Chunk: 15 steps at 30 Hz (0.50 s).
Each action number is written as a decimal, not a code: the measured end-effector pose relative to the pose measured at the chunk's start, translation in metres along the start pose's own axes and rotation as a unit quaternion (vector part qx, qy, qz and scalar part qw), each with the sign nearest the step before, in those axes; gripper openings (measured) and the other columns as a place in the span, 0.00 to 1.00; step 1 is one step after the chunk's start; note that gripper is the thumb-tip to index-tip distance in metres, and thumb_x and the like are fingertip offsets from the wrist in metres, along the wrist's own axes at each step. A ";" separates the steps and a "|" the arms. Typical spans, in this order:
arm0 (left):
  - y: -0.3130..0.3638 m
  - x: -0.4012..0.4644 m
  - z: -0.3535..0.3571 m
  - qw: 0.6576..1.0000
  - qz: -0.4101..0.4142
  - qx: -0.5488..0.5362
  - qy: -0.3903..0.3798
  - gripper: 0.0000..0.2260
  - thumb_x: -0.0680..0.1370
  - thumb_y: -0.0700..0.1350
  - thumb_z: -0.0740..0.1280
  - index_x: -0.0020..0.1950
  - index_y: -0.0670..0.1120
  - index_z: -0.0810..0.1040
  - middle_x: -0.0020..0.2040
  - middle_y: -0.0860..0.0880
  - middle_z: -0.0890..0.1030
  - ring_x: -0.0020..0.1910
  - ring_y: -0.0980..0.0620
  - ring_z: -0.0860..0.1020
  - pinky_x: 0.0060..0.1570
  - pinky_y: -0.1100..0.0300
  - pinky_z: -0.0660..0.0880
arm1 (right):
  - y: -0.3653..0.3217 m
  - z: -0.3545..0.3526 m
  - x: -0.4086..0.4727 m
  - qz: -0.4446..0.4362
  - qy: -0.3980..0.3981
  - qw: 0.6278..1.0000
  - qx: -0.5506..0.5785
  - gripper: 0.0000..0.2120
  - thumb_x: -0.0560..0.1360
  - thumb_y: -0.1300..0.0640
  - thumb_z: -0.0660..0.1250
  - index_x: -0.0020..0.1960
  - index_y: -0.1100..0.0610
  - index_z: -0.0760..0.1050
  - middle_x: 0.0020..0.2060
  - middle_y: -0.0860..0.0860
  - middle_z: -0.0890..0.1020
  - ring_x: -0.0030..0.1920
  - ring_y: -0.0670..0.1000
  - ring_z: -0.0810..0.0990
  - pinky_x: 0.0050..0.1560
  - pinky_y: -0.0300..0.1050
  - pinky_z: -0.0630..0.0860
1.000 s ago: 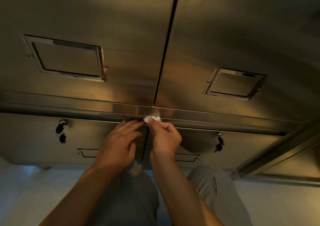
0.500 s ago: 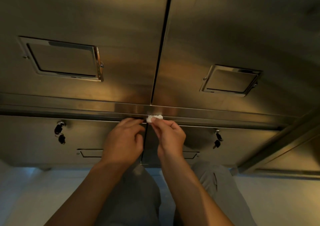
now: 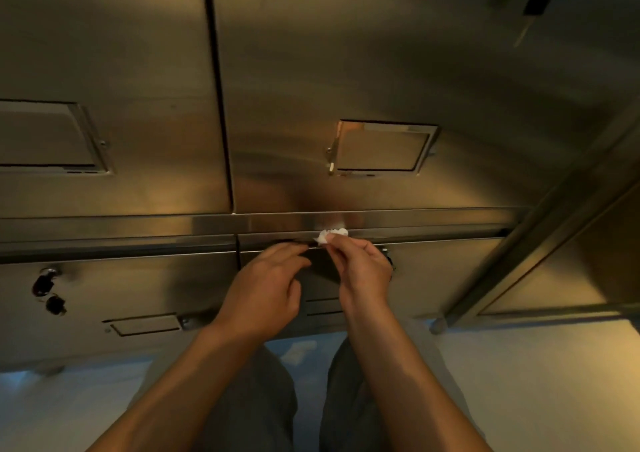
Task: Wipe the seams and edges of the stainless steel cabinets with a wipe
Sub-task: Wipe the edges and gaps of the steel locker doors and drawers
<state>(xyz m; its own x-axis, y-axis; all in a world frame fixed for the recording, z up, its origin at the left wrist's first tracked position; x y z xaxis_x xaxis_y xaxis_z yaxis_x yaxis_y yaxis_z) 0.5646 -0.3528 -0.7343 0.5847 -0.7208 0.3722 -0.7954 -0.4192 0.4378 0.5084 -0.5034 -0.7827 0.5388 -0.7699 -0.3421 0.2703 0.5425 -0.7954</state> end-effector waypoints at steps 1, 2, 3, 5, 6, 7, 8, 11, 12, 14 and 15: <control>0.007 0.004 0.004 1.000 0.006 -0.004 -0.001 0.18 0.75 0.36 0.71 0.64 0.47 0.84 0.69 0.49 0.80 0.70 0.50 0.75 0.72 0.57 0.66 | -0.007 -0.008 0.004 -0.002 0.008 1.000 0.004 0.10 0.69 0.75 0.75 0.38 0.65 0.78 0.37 0.60 0.85 0.43 0.56 0.86 0.46 0.43 0.85; 0.014 0.008 0.008 1.000 0.012 -0.010 -0.005 0.19 0.74 0.36 0.71 0.64 0.47 0.84 0.69 0.48 0.80 0.70 0.50 0.76 0.72 0.55 0.68 | -0.015 -0.015 0.008 -0.004 0.013 1.000 0.007 0.10 0.69 0.75 0.75 0.37 0.64 0.78 0.37 0.60 0.85 0.43 0.55 0.86 0.47 0.43 0.85; 0.021 0.013 0.013 1.000 0.019 -0.016 -0.008 0.19 0.74 0.36 0.70 0.64 0.47 0.84 0.69 0.48 0.80 0.70 0.50 0.76 0.72 0.54 0.70 | -0.022 -0.022 0.013 -0.005 0.017 1.000 0.010 0.10 0.69 0.75 0.75 0.37 0.64 0.78 0.36 0.59 0.85 0.42 0.55 0.86 0.47 0.43 0.85; 0.036 0.022 0.022 0.999 0.029 -0.020 -0.017 0.19 0.74 0.36 0.70 0.64 0.46 0.83 0.69 0.48 0.80 0.70 0.49 0.76 0.72 0.55 0.69 | -0.036 -0.035 0.021 -0.008 0.021 1.000 0.015 0.11 0.69 0.75 0.75 0.36 0.63 0.78 0.35 0.58 0.85 0.41 0.54 0.86 0.46 0.43 0.85; 0.043 0.028 0.027 0.999 0.033 -0.020 -0.021 0.20 0.74 0.36 0.70 0.65 0.46 0.83 0.70 0.48 0.79 0.71 0.49 0.75 0.72 0.56 0.68 | -0.042 -0.041 0.025 -0.009 0.025 0.999 0.019 0.11 0.69 0.75 0.75 0.36 0.63 0.78 0.34 0.57 0.85 0.40 0.53 0.86 0.45 0.42 0.85; 0.049 0.032 0.032 0.999 0.034 -0.020 -0.025 0.20 0.75 0.36 0.70 0.66 0.46 0.82 0.71 0.48 0.78 0.71 0.49 0.74 0.72 0.56 0.67 | -0.048 -0.048 0.029 -0.011 0.030 0.999 0.022 0.11 0.69 0.75 0.75 0.36 0.63 0.77 0.33 0.57 0.85 0.39 0.52 0.86 0.44 0.41 0.85; 0.056 0.037 0.037 0.999 0.036 -0.019 -0.029 0.21 0.75 0.36 0.69 0.68 0.47 0.82 0.72 0.49 0.77 0.73 0.49 0.73 0.73 0.56 0.66 | -0.055 -0.054 0.033 -0.013 0.034 0.999 0.027 0.11 0.69 0.75 0.75 0.36 0.63 0.77 0.33 0.56 0.85 0.38 0.52 0.86 0.44 0.41 0.85; 0.076 0.048 0.053 0.998 0.045 -0.022 -0.045 0.23 0.76 0.37 0.68 0.71 0.48 0.79 0.76 0.50 0.74 0.76 0.51 0.69 0.76 0.55 0.65 | -0.075 -0.074 0.046 -0.033 0.044 0.998 0.031 0.11 0.69 0.76 0.75 0.36 0.63 0.77 0.33 0.56 0.85 0.38 0.51 0.86 0.44 0.40 0.85; 0.082 0.051 0.058 0.997 0.047 -0.023 -0.049 0.23 0.77 0.37 0.68 0.72 0.48 0.78 0.76 0.50 0.73 0.76 0.51 0.68 0.77 0.56 0.63 | -0.082 -0.080 0.051 -0.040 0.047 0.998 0.028 0.10 0.69 0.76 0.75 0.37 0.64 0.77 0.34 0.57 0.85 0.39 0.51 0.86 0.44 0.41 0.84; 0.093 0.057 0.068 0.997 0.049 -0.027 -0.059 0.26 0.77 0.37 0.67 0.75 0.49 0.74 0.78 0.51 0.70 0.78 0.52 0.65 0.79 0.57 0.61 | -0.092 -0.093 0.059 -0.048 0.053 0.997 0.024 0.09 0.68 0.75 0.76 0.39 0.65 0.79 0.37 0.59 0.86 0.42 0.53 0.87 0.47 0.43 0.85; 0.098 0.059 0.073 0.996 0.050 -0.028 -0.063 0.27 0.78 0.36 0.66 0.77 0.50 0.73 0.79 0.52 0.69 0.79 0.53 0.64 0.80 0.58 0.59 | -0.096 -0.098 0.064 -0.051 0.056 0.997 0.022 0.08 0.68 0.75 0.76 0.40 0.66 0.79 0.38 0.60 0.86 0.43 0.54 0.87 0.49 0.44 0.85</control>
<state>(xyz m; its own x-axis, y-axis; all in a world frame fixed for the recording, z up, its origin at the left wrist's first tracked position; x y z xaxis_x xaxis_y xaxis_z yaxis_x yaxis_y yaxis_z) 0.5094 -0.4768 -0.7293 0.4757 -0.8223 0.3124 -0.8363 -0.3126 0.4504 0.4384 -0.6376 -0.7769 0.4147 -0.8533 -0.3162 0.3546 0.4715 -0.8074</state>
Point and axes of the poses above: each hand's wrist, its own x-axis towards the middle knuckle, its own z-axis out of the palm, y = z × x, the point moved 9 cm from there along x, towards the middle knuckle
